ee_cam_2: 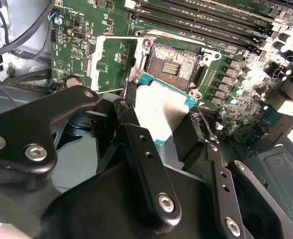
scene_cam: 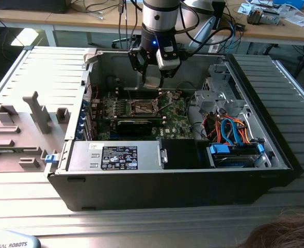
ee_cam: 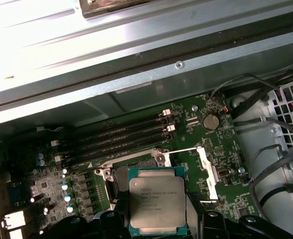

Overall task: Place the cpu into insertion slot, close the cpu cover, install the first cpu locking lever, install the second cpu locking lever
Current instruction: 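Place the cpu into insertion slot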

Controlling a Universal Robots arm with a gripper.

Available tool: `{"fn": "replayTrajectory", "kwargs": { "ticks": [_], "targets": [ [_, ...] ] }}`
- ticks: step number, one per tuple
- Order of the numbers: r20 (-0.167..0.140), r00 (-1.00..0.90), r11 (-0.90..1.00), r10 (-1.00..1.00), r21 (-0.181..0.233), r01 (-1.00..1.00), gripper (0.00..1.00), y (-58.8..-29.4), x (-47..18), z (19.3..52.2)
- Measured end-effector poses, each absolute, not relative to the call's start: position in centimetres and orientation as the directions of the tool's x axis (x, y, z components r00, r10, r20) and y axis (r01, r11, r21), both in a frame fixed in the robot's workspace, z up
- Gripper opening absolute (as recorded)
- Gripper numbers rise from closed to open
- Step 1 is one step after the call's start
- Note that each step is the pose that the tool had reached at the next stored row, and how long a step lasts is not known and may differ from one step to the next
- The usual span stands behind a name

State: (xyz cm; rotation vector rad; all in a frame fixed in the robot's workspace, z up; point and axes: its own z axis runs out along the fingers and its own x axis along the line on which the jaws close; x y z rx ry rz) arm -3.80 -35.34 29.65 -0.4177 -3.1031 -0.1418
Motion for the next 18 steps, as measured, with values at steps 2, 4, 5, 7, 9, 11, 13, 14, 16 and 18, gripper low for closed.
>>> {"fn": "replayTrajectory", "kwargs": {
  "ticks": [2, 4, 5, 7, 9, 11, 13, 14, 16, 18],
  "targets": [
    [0.019, -0.964, 0.96, 0.265, 0.089, 0.266, 0.54, -35.35, -3.8, 29.65],
    [0.019, -0.964, 0.959, 0.267, 0.089, 0.268, 0.54, -35.35, -3.8, 29.65],
    [0.019, -0.963, 0.959, 0.268, 0.089, 0.268, 0.54, -35.35, -3.8, 29.65],
    [0.019, -0.962, 0.958, 0.271, 0.089, 0.271, 0.54, -35.34, -3.8, 29.65],
    [0.019, -0.962, 0.958, 0.273, 0.089, 0.273, 0.54, -35.34, -3.8, 29.65],
    [0.019, -0.961, 0.957, 0.275, 0.089, 0.275, 0.54, -35.35, -3.8, 29.65],
    [0.019, -0.961, 0.957, 0.277, 0.089, 0.277, 0.54, -35.35, -3.8, 29.64],
    [0.019, -0.961, 0.957, 0.277, 0.089, 0.278, 0.54, -35.35, -3.8, 29.64],
    [0.019, -0.96, 0.956, 0.279, 0.089, 0.28, 0.54, -35.35, -3.8, 29.64],
    [0.019, -0.96, 0.956, 0.281, 0.089, 0.281, 0.54, -35.35, -3.8, 29.64]
  ]
}}
